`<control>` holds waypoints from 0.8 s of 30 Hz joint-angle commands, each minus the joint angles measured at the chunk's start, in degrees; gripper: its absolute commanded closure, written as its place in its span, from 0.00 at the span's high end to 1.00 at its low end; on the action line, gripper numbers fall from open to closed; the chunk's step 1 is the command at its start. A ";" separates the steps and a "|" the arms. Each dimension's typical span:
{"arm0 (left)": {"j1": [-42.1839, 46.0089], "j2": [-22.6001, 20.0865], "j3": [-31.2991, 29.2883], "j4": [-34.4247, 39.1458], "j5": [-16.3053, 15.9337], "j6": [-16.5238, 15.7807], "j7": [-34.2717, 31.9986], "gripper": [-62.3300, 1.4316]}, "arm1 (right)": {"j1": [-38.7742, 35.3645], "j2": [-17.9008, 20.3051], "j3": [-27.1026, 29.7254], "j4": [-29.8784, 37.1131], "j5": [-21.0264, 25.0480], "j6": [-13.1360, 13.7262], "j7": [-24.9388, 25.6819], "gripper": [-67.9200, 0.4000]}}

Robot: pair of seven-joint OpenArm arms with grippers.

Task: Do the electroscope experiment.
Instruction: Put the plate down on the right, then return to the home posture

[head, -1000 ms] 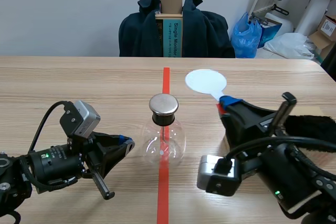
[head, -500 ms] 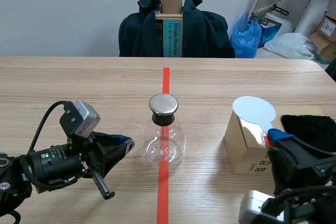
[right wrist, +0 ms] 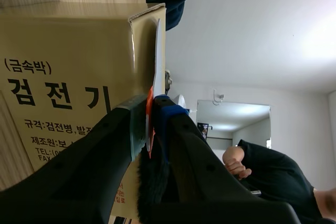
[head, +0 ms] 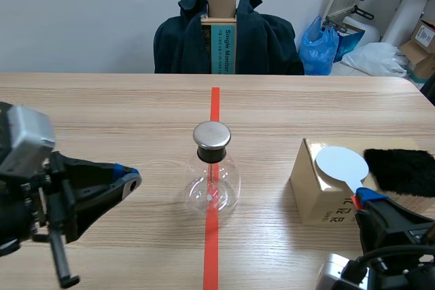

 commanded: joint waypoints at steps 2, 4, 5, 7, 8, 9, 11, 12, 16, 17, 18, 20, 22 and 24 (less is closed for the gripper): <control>7.41 -1.25 -4.35 5.81 -1.05 -0.26 -0.74 0.05 | 0.68 0.00 0.04 0.44 0.39 -0.66 -0.46 0.02; 12.39 -1.55 -7.91 9.86 -1.49 -0.26 -0.74 0.05 | 0.68 -0.02 0.04 0.42 0.42 -0.66 -0.48 0.02; 14.43 -1.53 -9.46 11.52 -1.60 -0.26 -0.74 0.09 | 0.68 -0.02 0.04 0.42 0.42 -0.66 -0.46 0.02; 17.22 -1.51 -11.80 14.03 -1.86 -0.26 -0.74 0.31 | 0.68 -0.02 0.04 0.42 0.42 -0.66 -0.44 0.09; 18.10 -1.51 -12.59 14.88 -1.86 -0.26 -0.74 0.49 | 0.66 -0.02 0.04 0.42 0.42 -0.66 -0.48 0.14; 18.71 -1.51 -13.22 15.45 -1.88 -0.26 -0.81 0.71 | 0.66 -0.02 0.04 0.42 0.44 -0.66 -0.66 0.21; 18.91 -1.46 -13.62 15.78 -2.03 -0.26 -1.73 1.00 | 0.66 -0.02 0.04 0.42 0.44 -0.66 -1.49 0.37; 18.91 -1.46 -13.68 15.78 -2.12 -0.24 -1.77 1.00 | 0.63 -0.02 0.04 0.42 0.55 -0.66 -1.84 0.45; 18.91 -1.49 -13.77 15.76 -2.16 0.02 -1.88 1.00 | 0.15 -0.02 0.04 0.44 2.62 -0.66 -2.51 0.76; 18.91 -1.49 -13.77 15.76 -2.16 0.02 -1.86 1.00 | -0.31 -0.02 0.04 0.44 3.87 -0.68 -2.49 0.83; 18.91 -1.49 -13.77 15.76 -2.16 0.02 -1.86 1.00 | -0.72 -0.02 0.02 0.50 5.40 -0.70 -2.12 0.90; 18.91 -1.49 -13.77 15.76 -2.27 0.07 -1.88 1.00 | -2.10 0.00 0.02 0.87 8.76 -0.74 -1.64 1.00; 18.91 -1.49 -13.77 15.76 -2.27 0.33 -1.88 1.00 | -4.02 0.02 0.02 2.01 12.70 -2.19 -1.66 1.00; 18.91 -1.49 -13.77 15.76 -2.27 0.39 -1.88 1.00 | -6.54 0.20 0.04 4.63 18.34 -4.11 -1.68 1.00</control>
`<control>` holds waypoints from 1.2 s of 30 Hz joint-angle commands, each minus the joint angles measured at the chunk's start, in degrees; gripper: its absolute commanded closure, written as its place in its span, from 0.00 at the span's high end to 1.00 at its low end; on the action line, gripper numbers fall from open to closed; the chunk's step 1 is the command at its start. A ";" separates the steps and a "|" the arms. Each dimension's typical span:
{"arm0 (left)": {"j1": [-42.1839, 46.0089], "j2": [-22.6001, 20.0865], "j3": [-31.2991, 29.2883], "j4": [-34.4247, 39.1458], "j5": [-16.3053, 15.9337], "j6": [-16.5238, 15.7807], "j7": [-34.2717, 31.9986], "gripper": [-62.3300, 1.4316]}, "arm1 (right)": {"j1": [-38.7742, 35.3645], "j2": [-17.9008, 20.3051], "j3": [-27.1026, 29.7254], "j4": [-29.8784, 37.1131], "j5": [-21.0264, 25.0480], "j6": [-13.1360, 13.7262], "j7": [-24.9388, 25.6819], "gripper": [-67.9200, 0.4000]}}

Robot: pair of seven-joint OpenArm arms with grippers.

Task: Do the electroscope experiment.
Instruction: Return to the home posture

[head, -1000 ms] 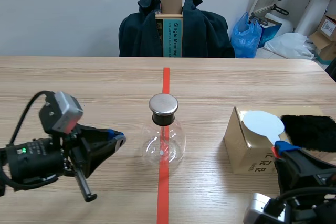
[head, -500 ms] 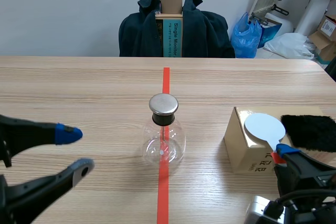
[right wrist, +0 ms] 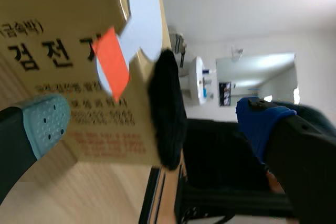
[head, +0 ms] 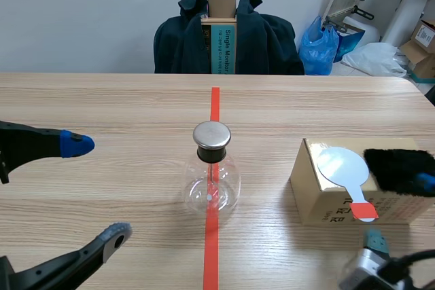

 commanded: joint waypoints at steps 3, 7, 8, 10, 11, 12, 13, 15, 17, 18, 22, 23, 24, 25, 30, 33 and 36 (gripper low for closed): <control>-0.31 0.59 0.39 0.09 -0.79 0.28 -1.01 1.00 | -6.32 1.92 0.11 10.60 10.19 -2.03 -0.42 1.00; -0.33 0.59 0.39 0.09 -0.74 0.35 -0.94 1.00 | -12.31 5.81 0.11 23.08 25.20 2.14 -1.44 1.00; -0.33 0.59 0.39 0.09 -0.66 0.35 -0.92 1.00 | -13.22 6.82 0.11 25.97 29.81 2.93 -2.51 1.00; -0.33 0.59 0.39 0.09 -0.59 0.55 -0.52 1.00 | -14.51 8.48 0.20 31.87 37.33 3.08 -3.63 1.00; -0.33 0.59 0.39 0.09 -0.59 0.55 -0.13 1.00 | -14.64 9.07 0.33 34.58 39.60 3.10 -3.65 1.00; -0.33 0.59 0.39 0.09 -0.57 0.68 0.13 1.00 | -14.64 9.44 0.44 37.03 42.38 3.13 -3.72 1.00; -0.33 0.59 0.39 0.09 -0.39 0.92 0.13 1.00 | -14.64 9.68 0.52 39.50 45.48 3.32 -3.98 1.00; -0.33 0.59 0.39 0.09 -0.37 1.16 0.13 1.00 | -14.40 9.66 1.01 44.15 52.35 3.74 -4.76 1.00; -0.33 0.59 0.39 0.09 -0.39 1.38 0.11 1.00 | -13.62 9.66 1.49 48.37 60.76 3.96 -6.86 1.00; -0.33 0.59 0.39 0.09 -0.39 1.42 0.13 1.00 | -13.09 9.66 1.86 49.90 65.22 3.98 -8.04 1.00; -0.33 0.59 0.39 0.09 -0.39 1.86 0.13 1.00 | -10.23 9.66 3.76 51.65 79.32 10.23 -10.99 1.00; -0.33 0.59 0.39 0.09 -0.39 1.86 0.13 1.00 | -9.57 9.68 4.24 51.65 79.76 13.42 -12.61 1.00; -0.33 0.59 0.39 0.09 -0.39 1.86 0.13 1.00 | -8.94 9.68 4.70 51.65 79.76 16.65 -14.43 1.00; -0.33 0.59 0.39 0.09 -0.39 1.86 0.11 1.00 | -8.20 9.70 5.14 51.65 79.69 20.00 -16.13 1.00; -0.48 1.01 0.39 0.09 -0.61 2.27 0.11 1.00 | -5.66 9.70 7.23 51.65 78.88 31.82 -19.63 1.00; -0.48 1.90 0.39 0.09 -0.59 2.29 0.13 1.00 | -3.63 9.68 8.35 51.65 78.90 37.27 -21.88 1.00; -0.48 2.29 0.39 0.09 -0.57 2.47 0.07 1.00 | -1.97 9.68 8.92 51.65 78.88 41.16 -23.61 1.00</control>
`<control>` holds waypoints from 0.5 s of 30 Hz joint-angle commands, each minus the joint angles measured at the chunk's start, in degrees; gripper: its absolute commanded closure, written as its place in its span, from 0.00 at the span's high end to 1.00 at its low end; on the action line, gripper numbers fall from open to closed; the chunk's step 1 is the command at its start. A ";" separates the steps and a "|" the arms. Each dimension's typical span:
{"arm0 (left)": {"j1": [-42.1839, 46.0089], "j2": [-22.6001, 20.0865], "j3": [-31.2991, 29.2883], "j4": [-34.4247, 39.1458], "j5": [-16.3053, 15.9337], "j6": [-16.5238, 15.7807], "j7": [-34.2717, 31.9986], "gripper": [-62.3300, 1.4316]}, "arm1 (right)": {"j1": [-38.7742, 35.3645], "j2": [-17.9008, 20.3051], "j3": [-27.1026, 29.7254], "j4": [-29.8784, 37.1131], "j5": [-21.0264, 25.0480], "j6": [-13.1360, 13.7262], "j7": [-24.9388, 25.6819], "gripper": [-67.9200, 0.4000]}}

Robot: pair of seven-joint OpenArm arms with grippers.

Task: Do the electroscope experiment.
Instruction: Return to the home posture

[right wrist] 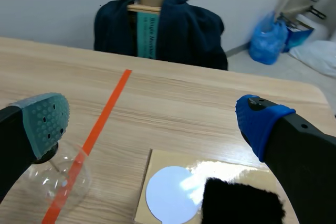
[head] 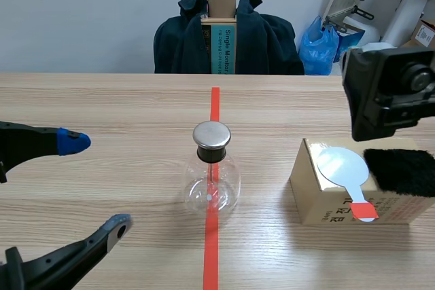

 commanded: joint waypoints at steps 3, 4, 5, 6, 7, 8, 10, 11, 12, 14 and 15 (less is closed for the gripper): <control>-0.33 0.26 0.39 0.35 -0.59 0.00 -0.81 1.00 | 0.94 0.13 0.42 0.15 -0.02 1.25 -0.15 1.00; -0.33 0.26 0.39 0.35 -0.59 0.00 -0.81 1.00 | 0.92 0.13 0.42 0.15 -0.02 1.60 -0.48 1.00; -0.33 0.24 0.39 0.35 -0.59 0.00 -0.83 1.00 | 0.92 0.13 0.42 0.15 -0.02 1.66 -1.03 1.00; -0.33 0.24 0.39 0.35 -0.59 0.00 -0.83 1.00 | 0.92 0.13 0.42 0.15 -0.02 1.66 -1.29 1.00; -0.33 0.24 0.39 0.35 -0.59 0.00 -0.81 1.00 | 0.92 0.13 0.42 0.15 -0.02 1.64 -1.66 1.00; -0.33 0.24 0.39 0.35 -0.59 0.00 -0.81 1.00 | 0.92 0.13 0.42 0.15 -0.07 1.62 -2.05 1.00; -0.33 0.24 0.39 0.35 -0.39 0.00 -0.76 1.00 | 0.92 0.13 0.42 0.15 -0.96 1.62 -2.80 1.00; -0.33 0.24 0.39 0.35 -0.39 0.00 -0.76 1.00 | 0.92 0.13 0.42 0.15 -1.22 1.62 -3.17 1.00; -0.33 0.24 0.39 0.35 -0.39 0.00 -0.79 1.00 | 0.92 0.13 0.42 0.15 -1.31 1.60 -3.58 1.00; -0.33 0.24 0.39 0.35 -0.39 -0.02 -0.79 1.00 | 0.92 0.13 0.42 0.15 -1.31 1.60 -4.48 1.00; -0.33 0.24 0.39 0.35 -0.39 -0.02 -0.79 1.00 | 0.92 0.13 0.42 0.15 -1.31 1.60 -5.18 1.00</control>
